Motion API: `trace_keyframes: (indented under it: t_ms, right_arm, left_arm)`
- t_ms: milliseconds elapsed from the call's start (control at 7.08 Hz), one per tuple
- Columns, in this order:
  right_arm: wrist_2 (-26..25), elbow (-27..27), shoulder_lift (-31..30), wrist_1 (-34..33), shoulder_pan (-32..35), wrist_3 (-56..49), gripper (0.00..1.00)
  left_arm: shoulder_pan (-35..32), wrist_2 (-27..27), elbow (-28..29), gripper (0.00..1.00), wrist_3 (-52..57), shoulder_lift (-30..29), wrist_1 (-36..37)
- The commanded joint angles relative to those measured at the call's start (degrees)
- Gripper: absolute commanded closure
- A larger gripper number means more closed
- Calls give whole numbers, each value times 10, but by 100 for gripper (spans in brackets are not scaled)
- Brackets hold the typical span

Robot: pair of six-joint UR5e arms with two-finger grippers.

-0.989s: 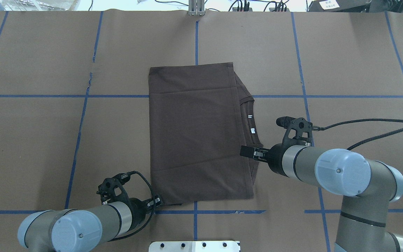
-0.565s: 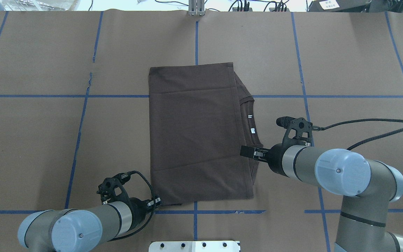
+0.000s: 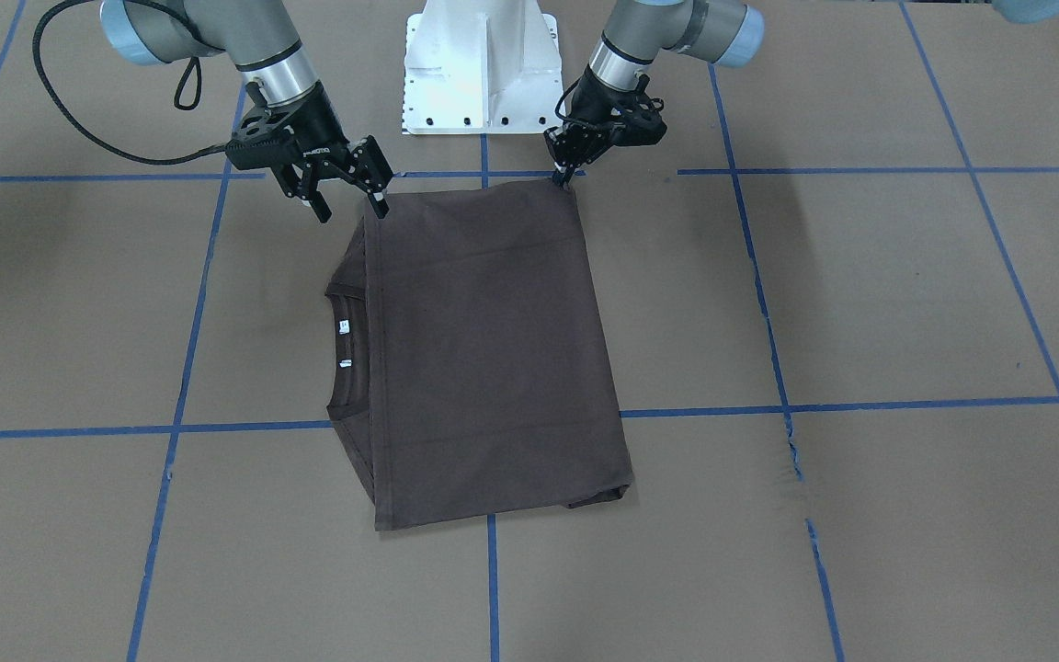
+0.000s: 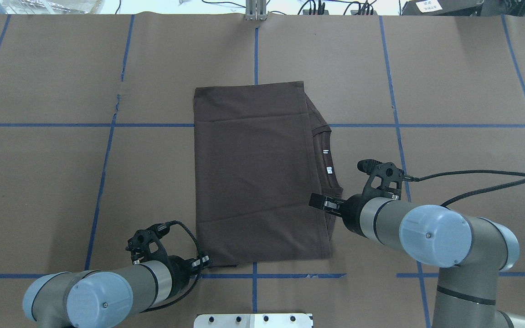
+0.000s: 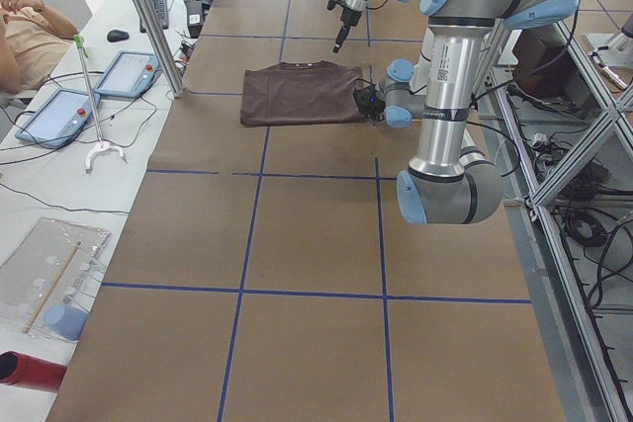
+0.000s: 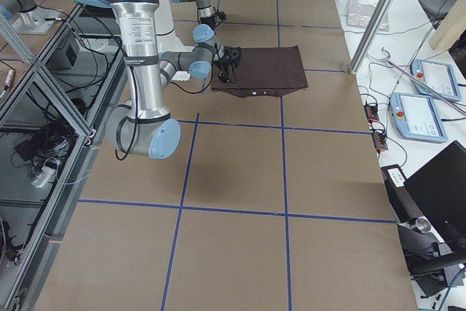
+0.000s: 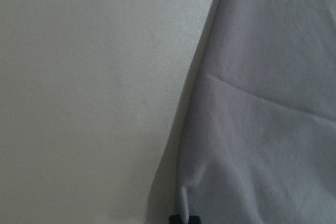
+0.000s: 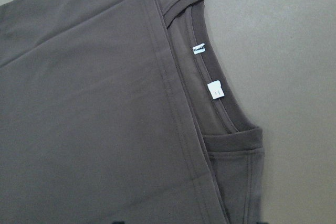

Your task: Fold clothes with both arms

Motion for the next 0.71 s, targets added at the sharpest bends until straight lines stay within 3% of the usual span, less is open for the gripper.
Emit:
trace_keyframes:
  t_ms: [0,141,283,565]
  right_arm:
    - [-42,0,57,-113,-49,101,31]
    - [-53,3,96,-202,-72,153,31]
    - [-55,1,99,-241,-100,173,29]
    - [-57,-13,96,-246,-107,173,30]
  left_arm:
    - [-4,0,-1,100,25,-2,0]
    - [-4,-1,-2,100,26,-3,0]
    - [-5,0,-1,100,25,-3,0]
    - [-4,0,-3,100,25,-4,0]
